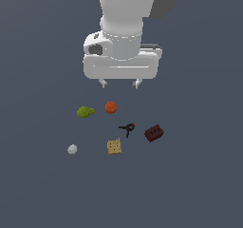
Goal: Pick up a designated object from a clutter of objects.
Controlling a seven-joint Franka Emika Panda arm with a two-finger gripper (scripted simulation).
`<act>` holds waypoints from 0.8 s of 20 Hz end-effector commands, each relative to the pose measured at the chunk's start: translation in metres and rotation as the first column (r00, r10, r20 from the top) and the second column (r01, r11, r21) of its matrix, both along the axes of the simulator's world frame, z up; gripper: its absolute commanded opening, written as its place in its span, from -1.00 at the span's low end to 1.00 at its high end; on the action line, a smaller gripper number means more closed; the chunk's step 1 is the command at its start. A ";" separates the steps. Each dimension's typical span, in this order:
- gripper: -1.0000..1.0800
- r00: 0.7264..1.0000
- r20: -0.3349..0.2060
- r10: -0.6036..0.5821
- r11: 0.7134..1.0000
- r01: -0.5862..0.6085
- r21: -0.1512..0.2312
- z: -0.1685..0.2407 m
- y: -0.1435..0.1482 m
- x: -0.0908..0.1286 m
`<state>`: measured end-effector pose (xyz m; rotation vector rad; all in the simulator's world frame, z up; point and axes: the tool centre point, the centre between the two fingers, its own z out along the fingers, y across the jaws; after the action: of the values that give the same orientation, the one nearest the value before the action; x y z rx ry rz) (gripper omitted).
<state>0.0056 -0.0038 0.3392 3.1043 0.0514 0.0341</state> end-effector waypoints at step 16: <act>0.92 0.998 -0.006 -0.059 0.998 0.059 0.016 -0.074 -0.018 -0.021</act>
<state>-0.0107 -0.0192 0.2767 3.1178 -0.0250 0.0257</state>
